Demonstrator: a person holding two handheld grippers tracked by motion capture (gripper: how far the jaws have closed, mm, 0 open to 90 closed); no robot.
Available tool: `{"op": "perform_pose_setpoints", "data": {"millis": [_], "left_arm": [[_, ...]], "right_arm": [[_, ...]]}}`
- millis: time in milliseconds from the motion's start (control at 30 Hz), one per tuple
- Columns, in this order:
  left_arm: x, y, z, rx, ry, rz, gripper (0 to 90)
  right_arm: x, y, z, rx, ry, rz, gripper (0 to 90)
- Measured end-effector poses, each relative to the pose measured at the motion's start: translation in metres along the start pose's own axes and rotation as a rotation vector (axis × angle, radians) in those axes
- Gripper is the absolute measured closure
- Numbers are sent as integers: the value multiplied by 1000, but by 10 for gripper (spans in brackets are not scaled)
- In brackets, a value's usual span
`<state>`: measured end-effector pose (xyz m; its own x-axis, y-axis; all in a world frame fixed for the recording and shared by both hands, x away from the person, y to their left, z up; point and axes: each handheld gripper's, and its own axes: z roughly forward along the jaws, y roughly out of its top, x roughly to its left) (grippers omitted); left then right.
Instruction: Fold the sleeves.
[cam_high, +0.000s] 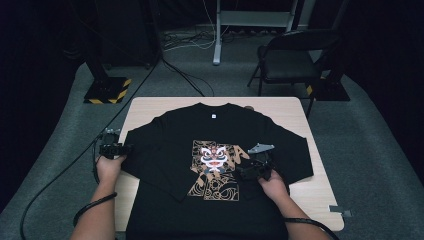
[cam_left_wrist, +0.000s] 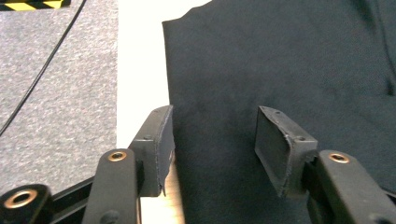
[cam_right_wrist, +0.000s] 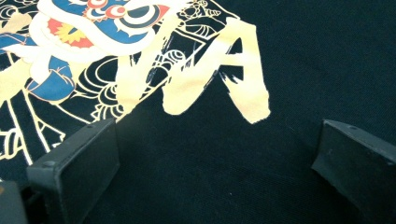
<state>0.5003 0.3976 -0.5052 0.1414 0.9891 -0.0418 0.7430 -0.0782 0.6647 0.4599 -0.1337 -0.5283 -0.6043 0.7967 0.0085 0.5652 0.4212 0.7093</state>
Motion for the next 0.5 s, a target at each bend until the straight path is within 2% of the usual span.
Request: {"op": "perform_pose_setpoints", "data": {"millis": [167, 300, 500], "left_arm": [[2, -1, 0, 1, 6, 5, 507], [5, -3, -1, -19, 9, 6, 571], [10, -4, -3, -33, 0, -17, 585]], "right_arm": [[0, 0, 0, 0, 0, 0, 0], [0, 0, 0, 0, 0, -1, 0], [0, 0, 0, 0, 0, 0, 0]]}}
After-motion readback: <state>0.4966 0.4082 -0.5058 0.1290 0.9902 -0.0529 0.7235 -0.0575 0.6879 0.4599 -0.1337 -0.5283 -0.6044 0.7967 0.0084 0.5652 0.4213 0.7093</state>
